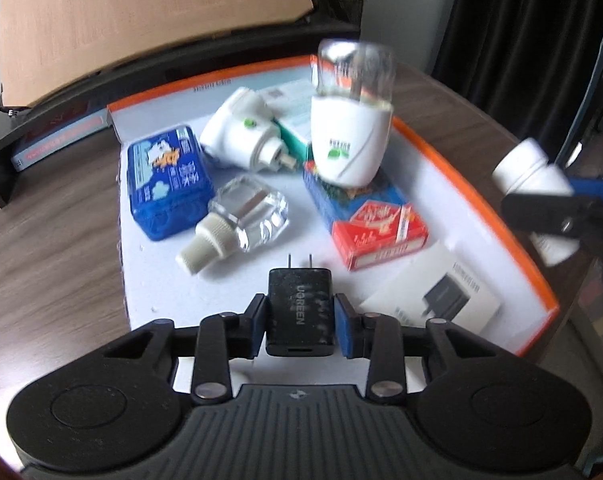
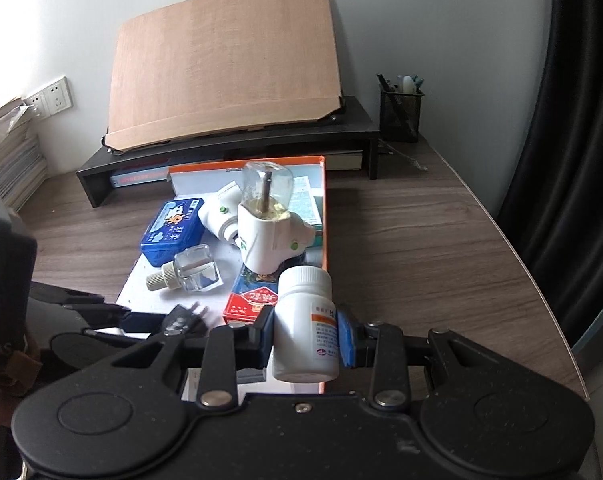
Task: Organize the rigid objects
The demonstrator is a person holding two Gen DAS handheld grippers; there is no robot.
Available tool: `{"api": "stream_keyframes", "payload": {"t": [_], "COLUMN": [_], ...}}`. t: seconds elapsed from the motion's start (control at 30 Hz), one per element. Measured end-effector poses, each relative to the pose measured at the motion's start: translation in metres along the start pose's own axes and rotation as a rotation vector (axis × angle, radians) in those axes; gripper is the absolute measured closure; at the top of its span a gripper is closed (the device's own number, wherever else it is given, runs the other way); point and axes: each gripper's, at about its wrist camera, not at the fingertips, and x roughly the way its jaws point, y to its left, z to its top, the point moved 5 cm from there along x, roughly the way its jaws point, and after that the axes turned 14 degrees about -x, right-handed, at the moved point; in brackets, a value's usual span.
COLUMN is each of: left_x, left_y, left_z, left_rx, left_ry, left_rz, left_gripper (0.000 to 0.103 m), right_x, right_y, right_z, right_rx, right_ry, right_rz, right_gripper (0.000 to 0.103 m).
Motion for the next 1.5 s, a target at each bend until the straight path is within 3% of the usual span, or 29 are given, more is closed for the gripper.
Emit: {"api": "stream_keyframes", "payload": {"t": [0.33, 0.53, 0.83, 1.5], "left_x": [-0.052, -0.063, -0.063, -0.063], "left_y": [0.013, 0.014, 0.02, 0.017], "left_z": [0.017, 0.029, 0.027, 0.02], "left_rx": [-0.181, -0.229, -0.271, -0.265], "left_ry": [-0.15, -0.18, -0.178, -0.169], "left_rz": [0.047, 0.077, 0.089, 0.093], "left_gripper": [0.067, 0.067, 0.067, 0.067], "right_x": [0.002, 0.005, 0.007, 0.008], "right_y": [0.022, 0.03, 0.035, 0.038], "right_z": [0.014, 0.02, 0.022, 0.018], "right_rx": [-0.069, -0.095, -0.115, -0.116], "right_ry": [-0.022, -0.029, -0.027, -0.023], "right_rz": [0.054, 0.065, 0.075, 0.082], "right_gripper": [0.063, 0.063, 0.063, 0.063]}}
